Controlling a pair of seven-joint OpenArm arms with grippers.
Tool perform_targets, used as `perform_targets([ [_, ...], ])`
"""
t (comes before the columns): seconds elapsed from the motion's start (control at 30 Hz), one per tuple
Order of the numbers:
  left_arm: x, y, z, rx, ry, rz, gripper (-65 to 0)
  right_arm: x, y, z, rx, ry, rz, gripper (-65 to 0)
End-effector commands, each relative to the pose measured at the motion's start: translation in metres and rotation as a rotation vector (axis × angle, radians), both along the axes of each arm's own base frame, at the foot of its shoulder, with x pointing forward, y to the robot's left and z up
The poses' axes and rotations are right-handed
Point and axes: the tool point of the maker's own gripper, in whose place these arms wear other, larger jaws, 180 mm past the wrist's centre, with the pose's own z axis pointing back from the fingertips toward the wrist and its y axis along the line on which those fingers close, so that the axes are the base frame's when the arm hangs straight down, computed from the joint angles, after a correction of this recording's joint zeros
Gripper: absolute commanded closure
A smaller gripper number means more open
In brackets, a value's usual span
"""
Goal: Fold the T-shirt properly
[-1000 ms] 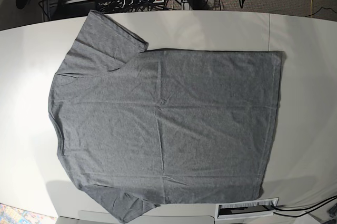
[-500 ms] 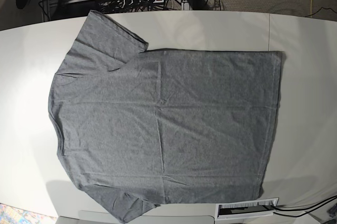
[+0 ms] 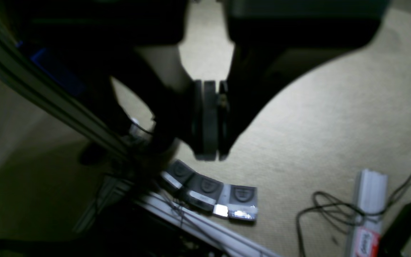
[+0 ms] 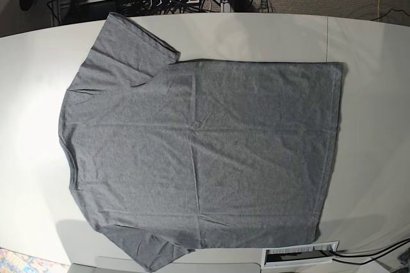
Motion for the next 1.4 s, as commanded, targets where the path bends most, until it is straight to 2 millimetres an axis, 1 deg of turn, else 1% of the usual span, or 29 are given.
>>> perform_targets([
  [0.0, 0.005, 0.001, 0.012, -0.003, -0.033, -0.011, 0.0, 0.005, -0.008, 0.013, -0.016, -0.026, 0.008, 0.0],
  [0.1, 0.018, 0.003, 0.032, 0.009, -0.088, -0.023, 0.0, 0.021, -0.02, 0.041, -0.049, -0.091, -0.005, 0.0],
  [0.2, 0.033, 0.013, 0.049, 0.039, -0.135, -0.021, 0.0, 0.039, -0.032, 0.069, -0.089, -0.149, -0.01, 0.0],
  [0.33, 0.055, 0.023, 0.075, 0.084, -0.186, -0.039, 0.0, 0.063, -0.039, 0.103, -0.144, -0.218, 0.016, 0.0],
  [0.43, 0.077, 0.017, 0.098, 0.067, -0.257, -0.073, 0.0, 0.083, -0.036, 0.122, -0.163, -0.273, 0.046, 0.0],
  [0.6, 0.115, 0.009, 0.134, 0.105, -0.34, -0.143, 0.0, 0.108, -0.017, 0.145, -0.168, -0.34, 0.099, 0.0],
  [0.73, 0.142, -0.008, 0.165, 0.118, -0.415, -0.233, 0.0, 0.126, -0.002, 0.167, -0.182, -0.399, 0.147, 0.0],
  [0.87, 0.174, -0.02, 0.187, 0.126, -0.528, -0.258, 0.0, 0.145, 0.011, 0.189, -0.194, -0.46, 0.172, 0.0],
  [0.93, 0.191, -0.019, 0.193, 0.149, -0.588, -0.268, 0.0, 0.153, 0.015, 0.194, -0.202, -0.467, 0.199, 0.0],
  [0.97, 0.199, -0.018, 0.195, 0.173, -0.616, -0.282, 0.0, 0.155, 0.018, 0.194, -0.201, -0.456, 0.23, 0.0],
  [1.03, 0.212, -0.018, 0.197, 0.225, -0.664, -0.332, 0.0, 0.155, 0.028, 0.186, -0.181, -0.394, 0.335, 0.0],
  [1.1, 0.22, -0.018, 0.198, 0.268, -0.692, -0.384, 0.0, 0.156, 0.036, 0.182, -0.157, -0.366, 0.395, 0.0],
  [1.2, 0.228, -0.016, 0.196, 0.361, -0.742, -0.454, 0.0, 0.166, 0.034, 0.185, -0.175, -0.391, 0.393, 0.0],
  [1.27, 0.232, -0.015, 0.188, 0.408, -0.76, -0.504, 0.0, 0.172, 0.032, 0.187, -0.189, -0.403, 0.386, 0.0],
  [1.37, 0.241, -0.01, 0.169, 0.462, -0.775, -0.56, 0.0, 0.176, 0.03, 0.189, -0.197, -0.409, 0.382, 0.0],
])
